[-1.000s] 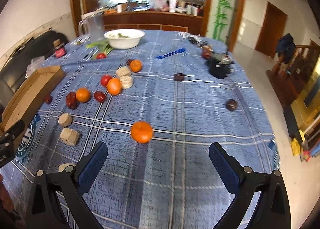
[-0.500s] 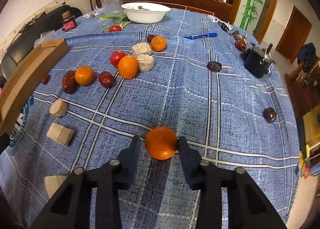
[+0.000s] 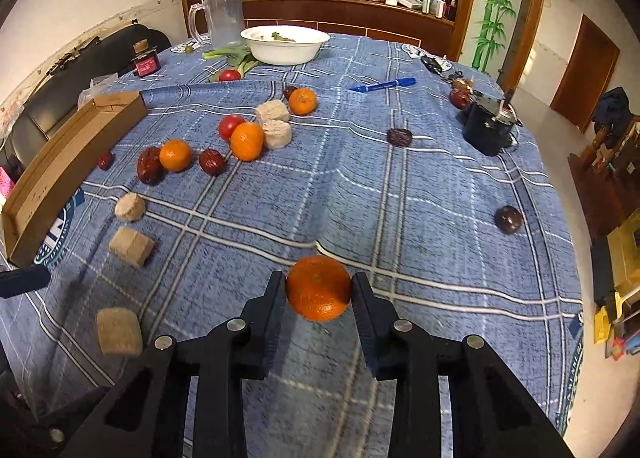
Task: Organize fruits
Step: 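Grasp an orange with the right tool while the left tool grasps a beige round piece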
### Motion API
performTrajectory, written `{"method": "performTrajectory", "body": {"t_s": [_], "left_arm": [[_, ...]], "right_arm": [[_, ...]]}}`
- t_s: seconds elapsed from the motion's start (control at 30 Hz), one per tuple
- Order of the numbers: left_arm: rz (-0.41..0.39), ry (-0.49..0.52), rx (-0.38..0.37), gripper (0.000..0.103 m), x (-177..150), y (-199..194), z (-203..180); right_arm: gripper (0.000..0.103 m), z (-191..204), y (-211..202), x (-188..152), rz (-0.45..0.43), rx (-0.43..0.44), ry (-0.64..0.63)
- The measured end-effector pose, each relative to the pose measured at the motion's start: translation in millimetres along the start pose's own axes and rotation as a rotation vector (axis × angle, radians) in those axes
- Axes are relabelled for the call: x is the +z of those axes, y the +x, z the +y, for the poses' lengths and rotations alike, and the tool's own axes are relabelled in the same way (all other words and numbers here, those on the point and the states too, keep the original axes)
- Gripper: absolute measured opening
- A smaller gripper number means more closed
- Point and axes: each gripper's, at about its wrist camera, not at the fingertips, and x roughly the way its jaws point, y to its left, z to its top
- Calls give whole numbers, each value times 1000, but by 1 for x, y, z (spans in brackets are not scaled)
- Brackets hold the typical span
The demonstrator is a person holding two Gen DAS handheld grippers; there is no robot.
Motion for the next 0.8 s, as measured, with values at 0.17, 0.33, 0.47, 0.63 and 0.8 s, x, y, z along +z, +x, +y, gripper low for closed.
{"method": "performTrajectory", "body": {"t_s": [0.17,0.33,0.47,0.63,0.8], "left_arm": [[43,-50,-16,98,3,17,-1],[71,-114,-28,64,2,27,6],[45,-116,-23,44,2,25,5],[32,-127,-20,40,2,24,4],[24,-171,-55,40,0,17,11]], "right_arm": [[36,-10,-2,-9,10,16,19],[36,-13,-3,-16,12,26,22],[36,-12,-4,-19,9,34,17],[36,-9,-9,-23,-6,52,-1],[36,-9,-16,-28,-23,67,0]]}}
